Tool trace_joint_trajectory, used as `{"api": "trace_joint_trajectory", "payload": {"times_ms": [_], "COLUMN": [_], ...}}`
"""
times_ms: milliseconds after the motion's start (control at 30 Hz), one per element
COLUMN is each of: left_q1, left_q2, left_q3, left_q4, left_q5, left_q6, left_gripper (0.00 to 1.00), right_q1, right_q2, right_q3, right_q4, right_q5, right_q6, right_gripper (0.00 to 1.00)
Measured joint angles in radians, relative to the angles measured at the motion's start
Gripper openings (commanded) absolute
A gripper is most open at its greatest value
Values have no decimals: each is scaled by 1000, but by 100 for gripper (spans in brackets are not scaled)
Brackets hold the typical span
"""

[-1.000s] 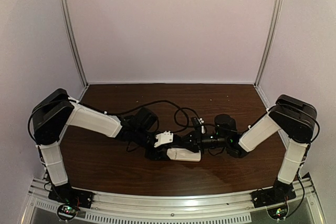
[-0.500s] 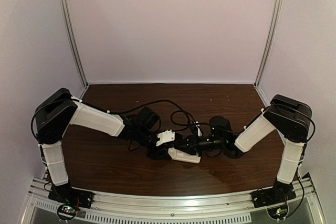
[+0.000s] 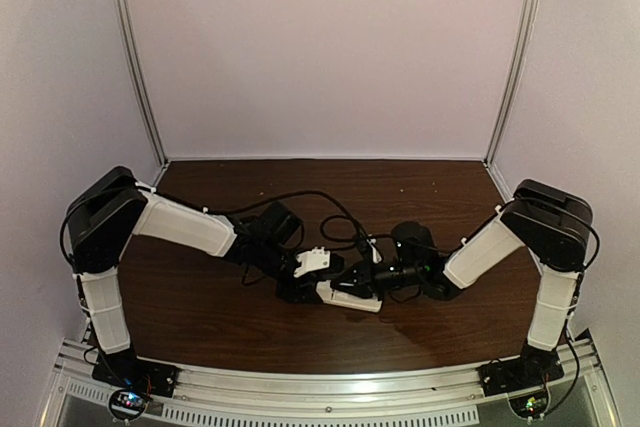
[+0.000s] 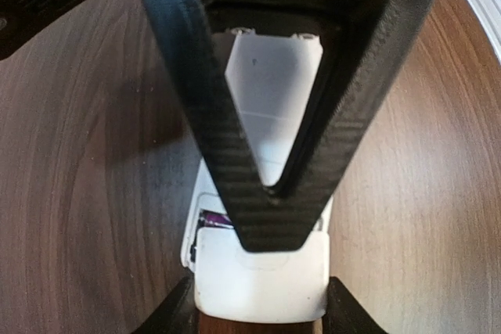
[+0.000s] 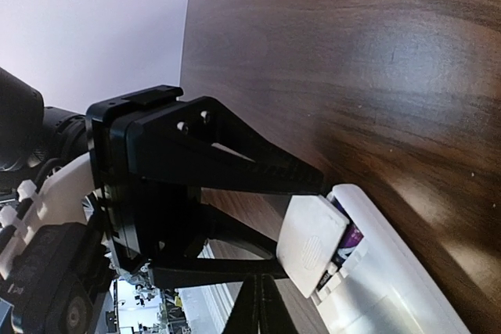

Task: Load the batteries into the remote control
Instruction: Place the battery cover on the remote control without the battery cover.

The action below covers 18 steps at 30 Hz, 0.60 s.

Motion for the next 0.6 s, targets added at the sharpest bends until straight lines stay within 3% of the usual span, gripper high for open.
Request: {"api": "trace_joint_trajectory", "payload": {"times_ms": [600], "left_q1": [13], "left_q2": [2], "left_q3": [51], "left_q4": [-84], "left_q5": [6], "left_q6": [74], "left_gripper": [44], "right_q1": [-11], "right_q2": [-138], "right_q3": [-123], "right_q4": [-138], "right_q5": [-2], "right_q6": [-99], "right_gripper": [2]}}
